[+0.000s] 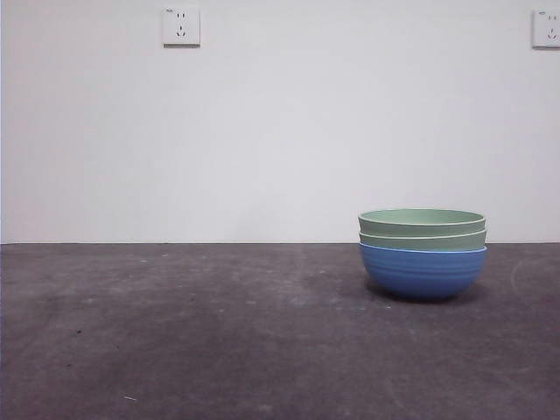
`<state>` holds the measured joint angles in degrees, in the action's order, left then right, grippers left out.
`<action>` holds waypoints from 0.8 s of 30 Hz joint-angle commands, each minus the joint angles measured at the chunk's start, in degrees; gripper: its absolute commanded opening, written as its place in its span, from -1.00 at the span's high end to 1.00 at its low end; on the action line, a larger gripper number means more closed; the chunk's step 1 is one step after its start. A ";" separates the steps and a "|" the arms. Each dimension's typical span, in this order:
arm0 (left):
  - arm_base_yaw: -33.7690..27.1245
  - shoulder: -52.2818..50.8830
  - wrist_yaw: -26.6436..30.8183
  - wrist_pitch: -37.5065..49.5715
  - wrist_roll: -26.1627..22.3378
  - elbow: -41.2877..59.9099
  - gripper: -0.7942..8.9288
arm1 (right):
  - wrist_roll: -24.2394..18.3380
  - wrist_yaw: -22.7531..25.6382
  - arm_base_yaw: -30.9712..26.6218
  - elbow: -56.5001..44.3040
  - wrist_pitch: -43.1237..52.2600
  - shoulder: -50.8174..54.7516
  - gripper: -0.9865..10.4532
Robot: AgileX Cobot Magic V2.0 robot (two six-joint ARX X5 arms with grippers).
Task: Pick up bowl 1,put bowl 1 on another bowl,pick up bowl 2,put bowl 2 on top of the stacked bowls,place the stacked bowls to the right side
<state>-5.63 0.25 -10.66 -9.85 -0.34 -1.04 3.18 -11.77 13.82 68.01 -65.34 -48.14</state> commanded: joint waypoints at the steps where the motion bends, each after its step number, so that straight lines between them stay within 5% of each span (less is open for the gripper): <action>1: -0.26 -0.15 0.11 -0.04 0.57 0.81 0.84 | -1.27 0.07 -3.96 -1.22 5.27 4.72 0.82; 6: -0.26 -0.15 0.11 -0.04 0.57 0.81 0.84 | -1.68 0.15 -10.58 -9.27 17.64 15.04 0.82; 16: -0.26 -0.15 0.11 -0.04 0.57 0.81 0.84 | 0.00 0.17 -11.58 -39.54 47.28 32.76 0.82; 24: -0.26 -0.15 0.11 -0.04 0.55 0.81 0.84 | 0.24 2.58 -11.56 -55.34 55.98 42.03 0.82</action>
<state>-5.63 0.25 -10.66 -9.85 -0.34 -1.04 2.76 -9.48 2.26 13.82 -10.31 -6.61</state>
